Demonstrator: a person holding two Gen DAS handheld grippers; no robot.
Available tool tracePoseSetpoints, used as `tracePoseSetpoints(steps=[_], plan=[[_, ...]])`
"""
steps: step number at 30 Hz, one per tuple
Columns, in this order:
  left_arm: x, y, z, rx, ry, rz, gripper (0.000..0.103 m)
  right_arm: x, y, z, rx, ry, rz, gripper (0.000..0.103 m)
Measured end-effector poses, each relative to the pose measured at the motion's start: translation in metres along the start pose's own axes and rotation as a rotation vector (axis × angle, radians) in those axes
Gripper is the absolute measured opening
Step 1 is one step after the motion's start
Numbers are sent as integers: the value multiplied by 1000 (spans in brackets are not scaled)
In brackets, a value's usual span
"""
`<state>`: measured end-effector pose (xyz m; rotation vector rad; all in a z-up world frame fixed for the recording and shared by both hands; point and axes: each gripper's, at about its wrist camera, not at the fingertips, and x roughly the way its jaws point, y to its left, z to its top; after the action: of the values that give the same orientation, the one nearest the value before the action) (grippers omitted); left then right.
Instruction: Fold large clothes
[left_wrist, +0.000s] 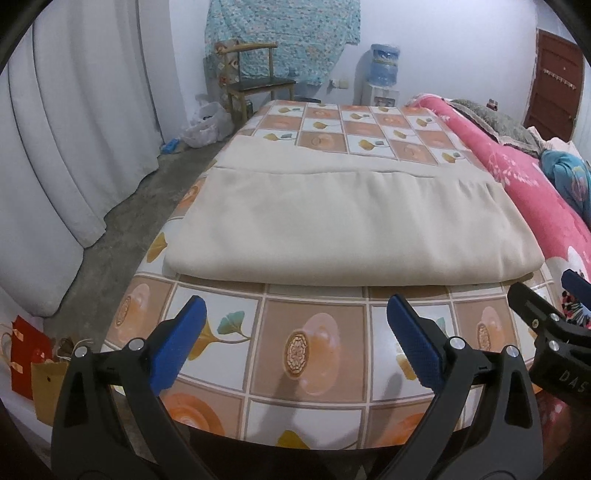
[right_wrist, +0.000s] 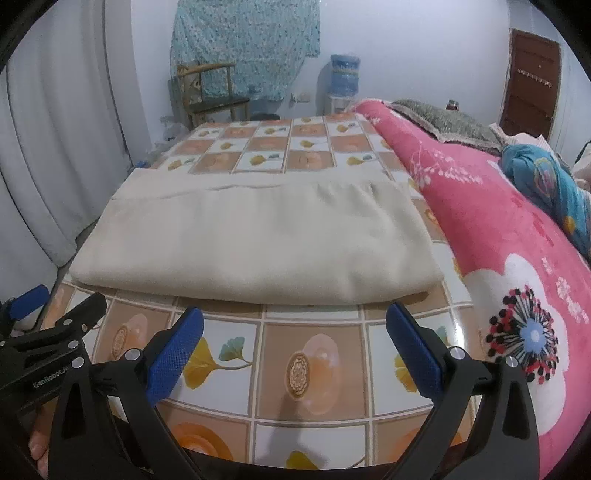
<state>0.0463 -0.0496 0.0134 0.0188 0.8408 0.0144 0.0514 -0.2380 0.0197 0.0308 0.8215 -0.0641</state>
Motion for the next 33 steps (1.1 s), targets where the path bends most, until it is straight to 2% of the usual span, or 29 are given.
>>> tracePoseSetpoints(steps=[15, 33], plan=[[10, -7, -1, 21, 42, -1, 95, 8, -1, -4, -1, 33, 13, 96], [12, -10, -3, 19, 56, -25, 95, 7, 0, -5, -4, 32, 10, 96]])
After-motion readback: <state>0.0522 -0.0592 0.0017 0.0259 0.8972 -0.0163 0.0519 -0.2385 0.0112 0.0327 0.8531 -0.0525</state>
